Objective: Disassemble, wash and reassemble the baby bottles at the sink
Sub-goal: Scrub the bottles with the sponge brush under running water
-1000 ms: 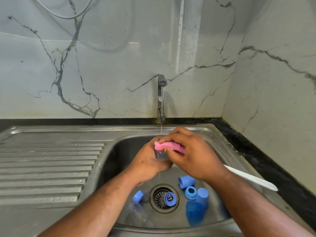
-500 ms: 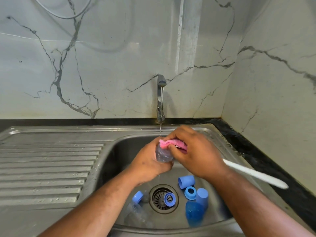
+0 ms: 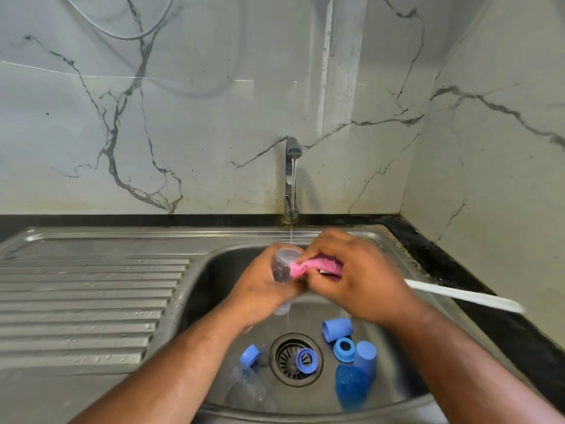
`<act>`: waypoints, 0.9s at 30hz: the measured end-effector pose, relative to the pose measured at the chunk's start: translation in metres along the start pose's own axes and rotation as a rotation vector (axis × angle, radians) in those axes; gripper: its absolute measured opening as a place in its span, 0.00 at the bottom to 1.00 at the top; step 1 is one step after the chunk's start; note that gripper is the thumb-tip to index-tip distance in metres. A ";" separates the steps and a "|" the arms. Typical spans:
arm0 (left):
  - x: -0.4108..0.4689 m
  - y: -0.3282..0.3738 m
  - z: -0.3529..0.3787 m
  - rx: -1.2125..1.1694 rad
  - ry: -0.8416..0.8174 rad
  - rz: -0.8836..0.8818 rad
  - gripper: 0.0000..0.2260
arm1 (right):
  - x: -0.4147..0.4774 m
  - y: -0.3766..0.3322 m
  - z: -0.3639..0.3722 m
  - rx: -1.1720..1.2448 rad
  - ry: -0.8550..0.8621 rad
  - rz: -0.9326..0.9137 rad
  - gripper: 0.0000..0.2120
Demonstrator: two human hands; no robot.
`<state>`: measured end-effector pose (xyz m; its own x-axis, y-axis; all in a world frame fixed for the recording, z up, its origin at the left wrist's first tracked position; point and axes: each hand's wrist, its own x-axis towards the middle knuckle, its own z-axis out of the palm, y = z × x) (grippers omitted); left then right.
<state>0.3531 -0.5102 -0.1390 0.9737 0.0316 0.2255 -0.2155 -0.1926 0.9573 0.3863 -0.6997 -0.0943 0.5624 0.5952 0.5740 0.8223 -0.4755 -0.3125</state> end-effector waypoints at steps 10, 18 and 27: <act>-0.002 0.022 -0.001 -0.566 -0.009 -0.331 0.16 | 0.000 0.001 0.015 0.045 0.118 0.019 0.13; 0.000 0.025 -0.006 -0.584 0.119 -0.431 0.17 | -0.001 -0.006 0.014 0.168 -0.016 -0.074 0.19; 0.001 0.033 -0.023 -0.715 0.004 -0.302 0.19 | 0.001 -0.001 0.007 0.177 0.205 0.028 0.11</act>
<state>0.3448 -0.4939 -0.1028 0.9978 -0.0139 -0.0645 0.0627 0.5050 0.8609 0.3870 -0.6938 -0.0990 0.5709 0.4315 0.6985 0.8190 -0.3590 -0.4477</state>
